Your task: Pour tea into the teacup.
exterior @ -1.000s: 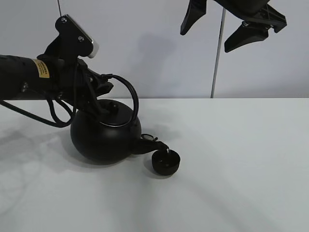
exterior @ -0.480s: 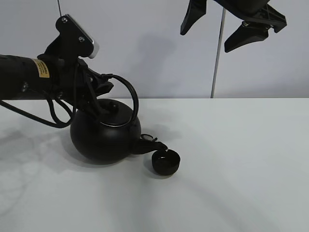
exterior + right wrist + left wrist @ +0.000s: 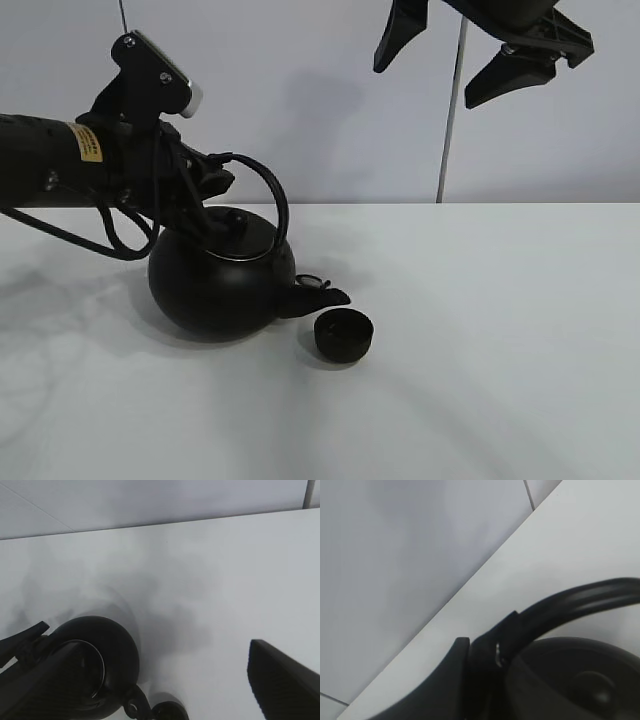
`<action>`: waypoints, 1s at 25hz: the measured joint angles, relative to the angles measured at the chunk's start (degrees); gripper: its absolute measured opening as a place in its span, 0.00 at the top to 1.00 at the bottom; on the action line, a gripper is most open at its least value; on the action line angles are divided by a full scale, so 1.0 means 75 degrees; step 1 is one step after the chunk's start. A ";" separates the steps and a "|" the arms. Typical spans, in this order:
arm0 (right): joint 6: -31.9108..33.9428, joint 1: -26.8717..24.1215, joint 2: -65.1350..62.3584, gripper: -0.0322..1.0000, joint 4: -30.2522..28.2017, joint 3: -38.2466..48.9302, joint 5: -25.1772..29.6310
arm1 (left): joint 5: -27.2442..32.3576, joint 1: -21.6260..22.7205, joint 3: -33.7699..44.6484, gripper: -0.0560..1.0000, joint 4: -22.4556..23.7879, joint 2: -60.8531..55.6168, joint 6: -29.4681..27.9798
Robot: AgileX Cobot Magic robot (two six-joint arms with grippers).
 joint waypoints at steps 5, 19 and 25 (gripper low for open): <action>0.0000 0.0000 0.0000 0.38 0.0000 0.0000 0.0000 | 0.0000 -0.0015 0.0000 0.85 0.0000 0.0000 -0.0298; 0.0000 0.0000 0.0000 0.38 0.0000 0.0000 0.0000 | 0.0136 -0.0031 0.0107 0.85 -0.1372 -0.0674 -0.0496; 0.0000 0.0000 0.0000 0.38 0.0000 0.0000 0.0000 | -0.0465 -0.0031 0.0857 0.85 -0.2750 -0.0794 -0.0403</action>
